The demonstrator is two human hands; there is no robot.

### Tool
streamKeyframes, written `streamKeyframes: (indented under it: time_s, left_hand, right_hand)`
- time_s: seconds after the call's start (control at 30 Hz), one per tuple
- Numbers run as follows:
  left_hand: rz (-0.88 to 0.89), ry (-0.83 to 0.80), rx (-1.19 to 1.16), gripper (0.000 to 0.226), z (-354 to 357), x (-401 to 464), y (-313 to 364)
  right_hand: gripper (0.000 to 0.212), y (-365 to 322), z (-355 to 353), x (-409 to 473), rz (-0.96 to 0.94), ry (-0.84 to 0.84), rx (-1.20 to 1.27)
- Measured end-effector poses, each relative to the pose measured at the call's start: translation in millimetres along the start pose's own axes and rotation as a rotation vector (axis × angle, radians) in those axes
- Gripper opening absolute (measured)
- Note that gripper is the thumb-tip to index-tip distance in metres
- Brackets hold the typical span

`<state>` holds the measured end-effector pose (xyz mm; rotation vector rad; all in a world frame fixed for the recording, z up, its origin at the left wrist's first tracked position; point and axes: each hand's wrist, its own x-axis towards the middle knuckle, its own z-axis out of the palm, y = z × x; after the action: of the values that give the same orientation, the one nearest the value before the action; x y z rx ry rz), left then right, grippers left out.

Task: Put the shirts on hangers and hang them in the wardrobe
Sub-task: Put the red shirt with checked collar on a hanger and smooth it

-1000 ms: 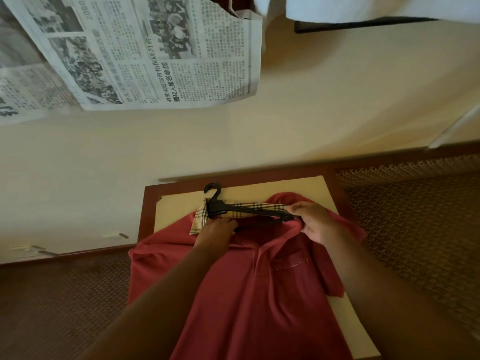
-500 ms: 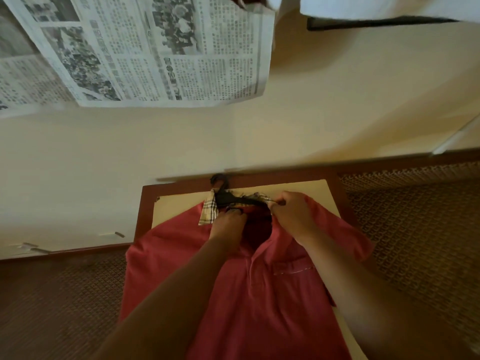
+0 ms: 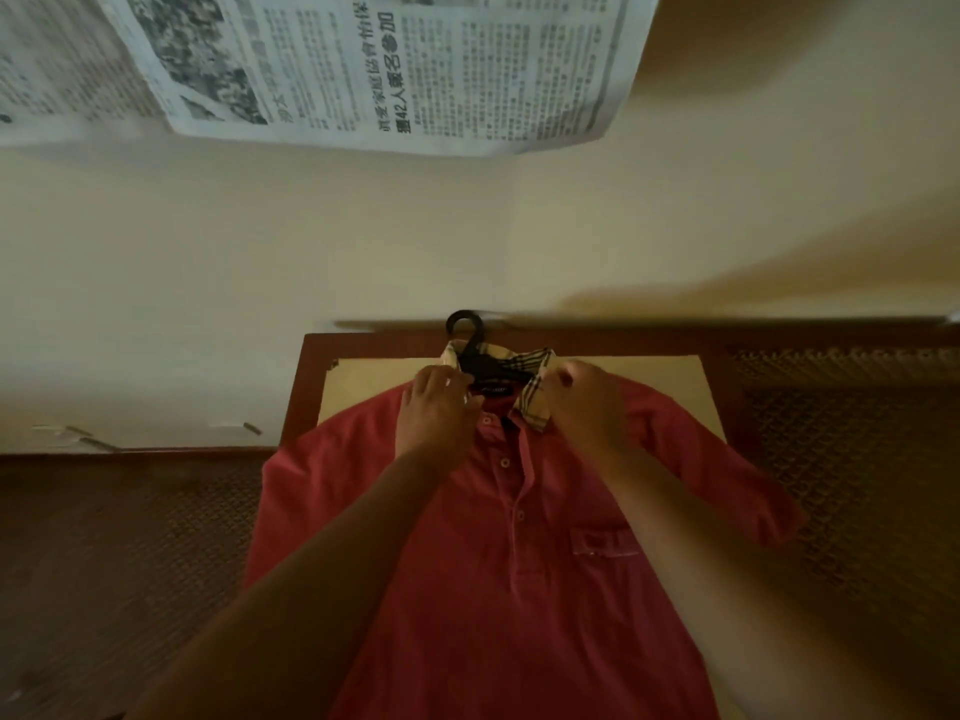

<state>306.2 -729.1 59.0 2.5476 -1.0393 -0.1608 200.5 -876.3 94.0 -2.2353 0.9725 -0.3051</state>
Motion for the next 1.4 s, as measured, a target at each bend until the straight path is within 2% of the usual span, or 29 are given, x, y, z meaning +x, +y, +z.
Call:
streamKeyframes:
  time_s: [0.07, 0.13, 0.23, 0.33, 0.4, 0.5, 0.7, 0.83, 0.97, 1.13, 1.27, 1.4]
  left_hand:
    - [-0.108, 0.003, -0.012, 0.038, -5.6, 7.4, 2.3]
    - [-0.183, -0.01, -0.003, 0.04, -7.9, 17.5, 6.3]
    - [-0.267, -0.026, -0.025, 0.043, -5.6, 32.9, 10.0]
    - [-0.344, -0.076, 0.042, 0.042, -1.5, 44.6, 8.8]
    - [-0.388, -0.103, 0.074, 0.044, 0.1, 49.6, 8.1]
    - [-0.444, -0.114, 0.076, 0.046, -0.9, 55.5, 9.6]
    - [-0.443, -0.098, 0.067, 0.023, -13.9, 61.0, 6.9]
    - [-0.579, -0.133, -0.097, 0.024, -33.1, 62.4, 2.2]
    - [-0.608, -0.214, -0.142, 0.027, -42.6, 60.0, 3.6]
    - [-0.53, -0.18, -0.037, 0.022, -42.2, 54.6, 8.1]
    - [-0.416, -0.206, 0.039, 0.037, -35.4, 47.1, 7.6]
    - [-0.362, -0.143, 0.054, 0.041, -33.9, 46.4, 10.8]
  right_hand:
    - [0.026, -1.9, -2.8, 15.4, -0.071, 0.052, -0.046]
    - [0.022, -8.2, 2.0, 32.1, -0.179, 0.025, -0.127]
    - [0.016, -14.9, 17.0, 53.1, -0.302, -0.063, -0.33]
    - [0.007, -15.0, 31.8, 64.2, -0.348, -0.199, -0.5]
    - [0.014, -13.9, 37.5, 67.4, -0.361, -0.283, -0.591]
    - [0.02, -12.6, 41.9, 71.5, -0.336, -0.312, -0.659]
    - [0.02, -12.7, 31.3, 79.8, -0.253, -0.355, -0.631]
    - [0.014, -12.7, 24.0, 88.1, -0.091, -0.406, -0.507]
    - [0.029, -11.0, 23.7, 93.0, -0.028, -0.454, -0.46]
    - [0.04, -3.4, 25.6, 92.7, -0.122, -0.419, -0.317]
    - [0.038, -0.5, 23.5, 91.3, -0.175, -0.437, -0.276]
    - [0.038, -7.1, 22.4, 85.4, -0.192, -0.452, -0.314]
